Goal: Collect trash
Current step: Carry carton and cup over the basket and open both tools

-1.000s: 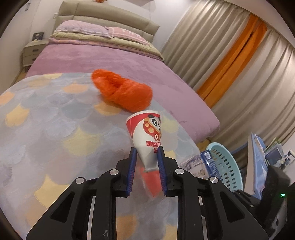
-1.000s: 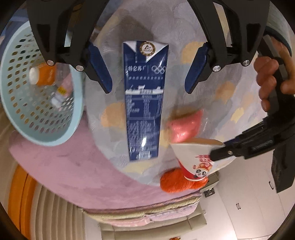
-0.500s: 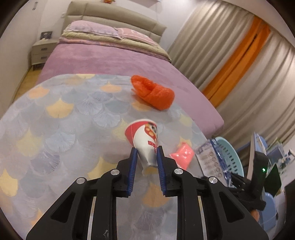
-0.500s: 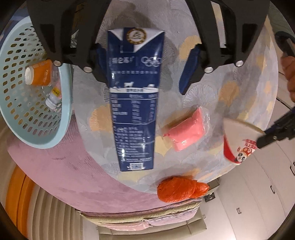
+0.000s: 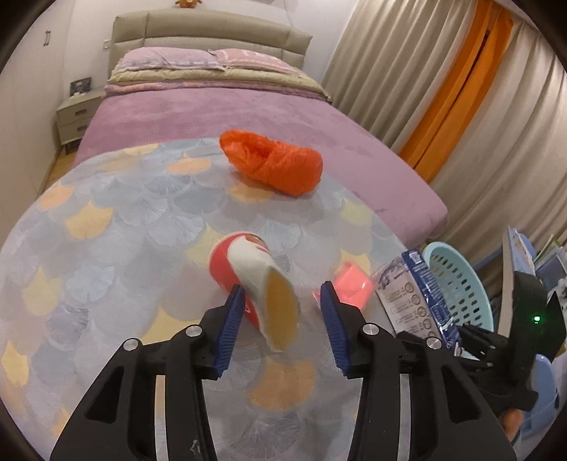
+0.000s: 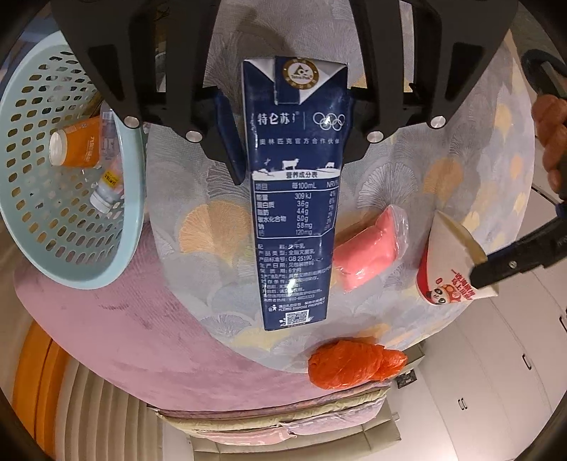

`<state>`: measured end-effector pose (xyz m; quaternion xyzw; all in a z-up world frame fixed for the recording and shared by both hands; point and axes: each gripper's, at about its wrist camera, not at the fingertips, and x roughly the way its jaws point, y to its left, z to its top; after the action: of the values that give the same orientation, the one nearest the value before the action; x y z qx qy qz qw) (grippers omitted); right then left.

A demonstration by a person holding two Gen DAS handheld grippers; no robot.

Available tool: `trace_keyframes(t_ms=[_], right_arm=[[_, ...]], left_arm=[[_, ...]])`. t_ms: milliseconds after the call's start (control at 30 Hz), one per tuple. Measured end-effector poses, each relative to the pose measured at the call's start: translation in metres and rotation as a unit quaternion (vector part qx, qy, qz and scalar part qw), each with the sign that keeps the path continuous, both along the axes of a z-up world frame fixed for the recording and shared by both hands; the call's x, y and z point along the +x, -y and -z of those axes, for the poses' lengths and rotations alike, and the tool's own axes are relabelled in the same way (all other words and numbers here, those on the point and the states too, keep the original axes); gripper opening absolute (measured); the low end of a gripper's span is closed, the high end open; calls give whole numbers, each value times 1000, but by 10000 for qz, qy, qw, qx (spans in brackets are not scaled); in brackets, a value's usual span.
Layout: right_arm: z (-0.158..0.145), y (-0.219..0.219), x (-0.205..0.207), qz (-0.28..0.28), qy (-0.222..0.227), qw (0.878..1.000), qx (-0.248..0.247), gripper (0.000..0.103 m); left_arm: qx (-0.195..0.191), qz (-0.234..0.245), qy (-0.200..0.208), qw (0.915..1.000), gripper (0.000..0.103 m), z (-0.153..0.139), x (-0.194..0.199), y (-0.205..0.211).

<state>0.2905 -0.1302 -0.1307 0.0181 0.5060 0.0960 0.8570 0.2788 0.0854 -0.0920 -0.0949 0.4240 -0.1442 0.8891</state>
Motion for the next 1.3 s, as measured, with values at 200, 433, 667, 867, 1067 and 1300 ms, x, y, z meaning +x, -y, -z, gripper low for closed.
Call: trace_keyframes(t_ms=[200, 433, 667, 867, 1067, 1300], right_arm=[[-1, 1, -3, -2, 61, 10000, -51, 40], [-10, 9, -9, -42, 221, 9997, 123, 33], [-25, 15, -14, -20, 395, 9990, 187, 33], [-52, 38, -20, 230, 715, 9967, 302, 33], [-72, 70, -24, 549, 990, 9933, 228, 33], [-78, 125, -24, 1064, 1007, 9889, 243, 33]], left_arm=[[202, -7, -69, 9998, 32, 13, 0, 16], [291, 38, 230, 9993, 13, 1, -10, 22], [79, 99, 513, 9986, 13, -13, -20, 26], [-34, 492, 857, 9951, 13, -38, -27, 49], [-293, 976, 933, 9904, 13, -49, -21, 85], [-316, 1521, 912, 9836, 13, -46, -16, 148]])
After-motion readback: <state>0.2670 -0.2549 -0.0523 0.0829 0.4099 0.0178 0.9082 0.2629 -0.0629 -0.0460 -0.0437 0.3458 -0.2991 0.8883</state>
